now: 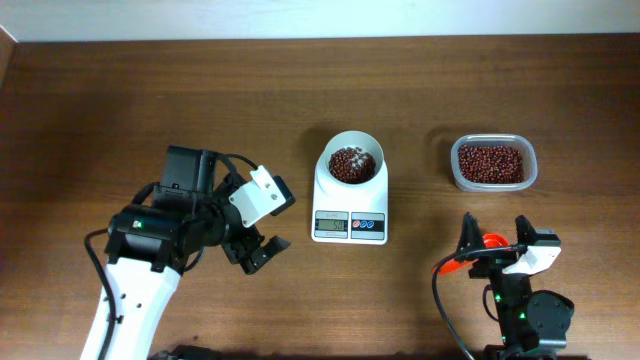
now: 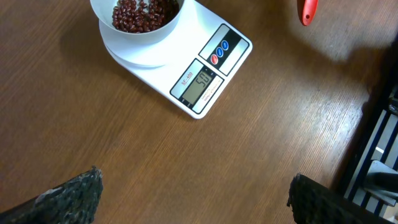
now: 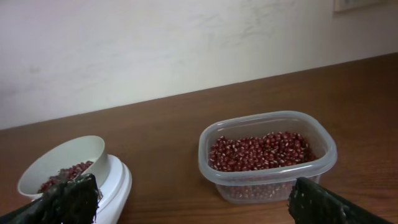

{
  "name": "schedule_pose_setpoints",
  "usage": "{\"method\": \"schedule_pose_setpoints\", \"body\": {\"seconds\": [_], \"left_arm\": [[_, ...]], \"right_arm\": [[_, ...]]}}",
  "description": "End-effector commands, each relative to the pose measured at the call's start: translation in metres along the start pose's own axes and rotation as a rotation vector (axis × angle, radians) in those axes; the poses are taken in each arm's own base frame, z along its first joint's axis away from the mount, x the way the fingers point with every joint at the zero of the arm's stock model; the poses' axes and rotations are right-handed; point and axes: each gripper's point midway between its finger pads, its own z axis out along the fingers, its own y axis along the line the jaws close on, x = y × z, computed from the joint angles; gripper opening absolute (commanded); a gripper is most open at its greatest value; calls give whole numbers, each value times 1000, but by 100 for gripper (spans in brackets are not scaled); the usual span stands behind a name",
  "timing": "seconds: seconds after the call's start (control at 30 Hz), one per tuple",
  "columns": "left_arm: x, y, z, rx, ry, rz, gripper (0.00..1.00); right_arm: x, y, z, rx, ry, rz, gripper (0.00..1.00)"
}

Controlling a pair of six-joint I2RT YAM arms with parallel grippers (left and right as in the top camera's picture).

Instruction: Scoop and weigh 50g on scale

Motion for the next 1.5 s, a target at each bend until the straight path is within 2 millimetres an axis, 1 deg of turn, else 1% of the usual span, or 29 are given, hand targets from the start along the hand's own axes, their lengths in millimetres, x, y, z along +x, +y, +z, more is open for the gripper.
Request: {"method": "schedule_pose_setpoints", "body": {"seconds": [0.0,0.17,0.27,0.53,0.8,1.47], "left_arm": [[-5,2,-4,-8,-16,23,99],[-5,2,-4,-8,-16,23,99],[-5,2,-4,-8,-16,23,99],[-5,2,-4,-8,-16,23,99],[-5,2,-4,-8,-16,23,99],[-5,2,-4,-8,-16,23,99]], "right_arm": [[2,-6,0,27,0,-76,99],[2,-6,0,29,0,-107,99],[2,-6,0,31,1,-158,99],[2,-7,0,35,3,-158,99],[2,-7,0,34,4,-199,99],[1,-7,0,34,-1,-199,99]]}}
